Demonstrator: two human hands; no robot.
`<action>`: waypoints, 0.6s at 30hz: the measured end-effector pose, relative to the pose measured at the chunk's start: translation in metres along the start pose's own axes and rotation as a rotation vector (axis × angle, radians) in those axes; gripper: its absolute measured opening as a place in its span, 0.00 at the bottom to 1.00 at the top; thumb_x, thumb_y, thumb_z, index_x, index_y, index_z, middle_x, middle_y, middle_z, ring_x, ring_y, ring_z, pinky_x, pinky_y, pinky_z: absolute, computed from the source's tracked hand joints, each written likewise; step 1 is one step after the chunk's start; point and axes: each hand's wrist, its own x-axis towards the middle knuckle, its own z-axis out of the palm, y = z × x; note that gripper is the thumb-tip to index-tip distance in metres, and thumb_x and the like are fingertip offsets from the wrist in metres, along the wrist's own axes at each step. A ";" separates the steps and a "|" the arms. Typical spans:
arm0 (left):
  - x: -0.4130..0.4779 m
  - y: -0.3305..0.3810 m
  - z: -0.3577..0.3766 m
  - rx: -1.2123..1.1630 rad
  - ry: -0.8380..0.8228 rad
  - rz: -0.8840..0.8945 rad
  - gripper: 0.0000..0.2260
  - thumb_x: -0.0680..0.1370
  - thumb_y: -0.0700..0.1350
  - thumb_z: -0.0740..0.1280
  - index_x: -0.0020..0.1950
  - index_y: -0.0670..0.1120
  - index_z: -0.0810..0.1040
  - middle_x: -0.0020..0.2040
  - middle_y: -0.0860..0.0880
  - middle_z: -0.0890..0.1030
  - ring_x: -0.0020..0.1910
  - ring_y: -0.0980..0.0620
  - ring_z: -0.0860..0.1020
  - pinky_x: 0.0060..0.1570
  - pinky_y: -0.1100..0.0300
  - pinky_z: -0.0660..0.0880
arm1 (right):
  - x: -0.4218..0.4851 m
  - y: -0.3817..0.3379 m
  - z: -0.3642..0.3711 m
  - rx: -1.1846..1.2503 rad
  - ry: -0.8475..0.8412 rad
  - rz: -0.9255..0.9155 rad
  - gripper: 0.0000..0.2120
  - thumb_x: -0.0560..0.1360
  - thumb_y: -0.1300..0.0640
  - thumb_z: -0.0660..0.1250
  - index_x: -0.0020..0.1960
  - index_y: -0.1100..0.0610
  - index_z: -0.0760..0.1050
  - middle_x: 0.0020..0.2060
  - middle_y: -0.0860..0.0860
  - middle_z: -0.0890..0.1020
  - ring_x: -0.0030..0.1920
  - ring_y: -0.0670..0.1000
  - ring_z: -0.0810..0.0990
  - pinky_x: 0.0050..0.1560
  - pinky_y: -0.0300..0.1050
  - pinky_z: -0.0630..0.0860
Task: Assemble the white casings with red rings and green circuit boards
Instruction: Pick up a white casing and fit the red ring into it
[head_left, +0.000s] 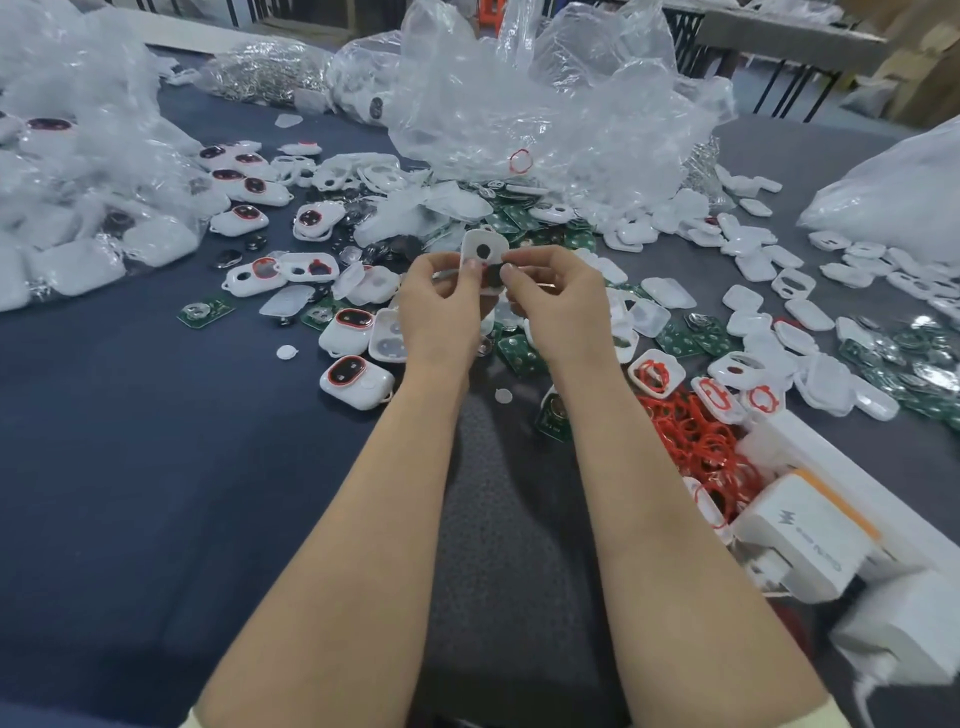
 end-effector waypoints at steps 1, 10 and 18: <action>0.000 0.001 0.002 -0.043 -0.023 -0.023 0.05 0.80 0.39 0.64 0.45 0.46 0.73 0.41 0.45 0.81 0.37 0.55 0.80 0.39 0.66 0.78 | 0.000 0.001 0.001 -0.011 0.018 -0.005 0.05 0.74 0.64 0.68 0.45 0.54 0.79 0.36 0.48 0.80 0.38 0.46 0.78 0.44 0.44 0.79; -0.003 0.003 0.007 -0.228 -0.185 -0.120 0.10 0.81 0.33 0.58 0.46 0.44 0.76 0.46 0.46 0.80 0.44 0.54 0.79 0.49 0.64 0.78 | -0.001 0.003 0.003 -0.042 0.113 -0.032 0.11 0.74 0.60 0.70 0.39 0.50 0.71 0.36 0.45 0.77 0.37 0.44 0.76 0.43 0.40 0.75; -0.002 0.000 0.006 -0.196 -0.215 -0.115 0.07 0.81 0.34 0.59 0.55 0.40 0.75 0.45 0.46 0.80 0.42 0.54 0.80 0.46 0.66 0.79 | 0.007 0.007 -0.002 0.291 -0.038 0.264 0.04 0.75 0.63 0.68 0.44 0.55 0.77 0.37 0.50 0.81 0.35 0.44 0.77 0.35 0.36 0.72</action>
